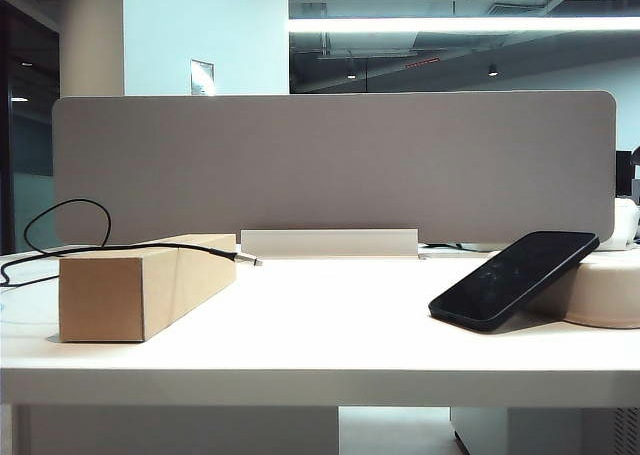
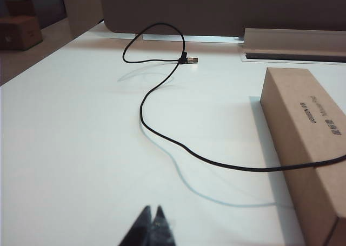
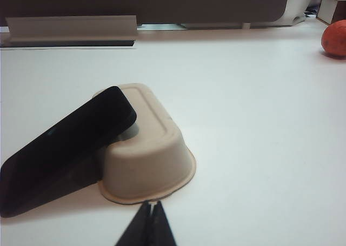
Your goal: Pick up the charging cable and the phone, plug the charging cable into the charging port on the phone, and finally place them back on the table.
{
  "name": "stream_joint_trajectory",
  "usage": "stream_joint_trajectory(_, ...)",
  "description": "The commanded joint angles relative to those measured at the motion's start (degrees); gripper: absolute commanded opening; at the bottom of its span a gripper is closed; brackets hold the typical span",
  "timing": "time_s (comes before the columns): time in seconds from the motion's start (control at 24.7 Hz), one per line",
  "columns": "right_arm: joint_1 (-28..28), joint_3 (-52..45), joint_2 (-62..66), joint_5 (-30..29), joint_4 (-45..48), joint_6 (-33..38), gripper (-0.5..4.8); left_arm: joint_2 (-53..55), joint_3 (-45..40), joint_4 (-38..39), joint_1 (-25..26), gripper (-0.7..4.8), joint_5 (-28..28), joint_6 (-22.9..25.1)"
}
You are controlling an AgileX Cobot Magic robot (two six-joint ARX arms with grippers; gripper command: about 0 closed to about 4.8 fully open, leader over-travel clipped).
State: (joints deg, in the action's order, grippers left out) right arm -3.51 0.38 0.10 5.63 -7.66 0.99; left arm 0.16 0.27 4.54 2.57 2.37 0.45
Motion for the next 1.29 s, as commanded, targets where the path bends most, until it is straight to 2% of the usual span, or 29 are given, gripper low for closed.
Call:
stream_joint_trajectory(0.04,0.0,-0.3,-0.1,0.3,0.4,-0.2,-0.01,0.1,0.2,-0.3,0.0,-0.06,0.0,0.1)
stream_joint_trajectory(0.85,0.0,-0.3,-0.1,-1.2,2.0,0.5,-0.01,0.1,0.2,-1.1,0.0,-0.06,-0.3,0.0)
stream_joint_trajectory(1.09,0.0,-0.2,-0.1,-1.7,4.6,0.5,-0.02,0.1,0.4,-5.2,0.0,-0.06,-4.2,0.0)
stream_joint_trajectory(1.29,-0.1,0.4,-0.1,-2.0,4.6,0.6,-0.02,0.1,1.2,-5.3,0.0,-0.06,-7.6,0.0)
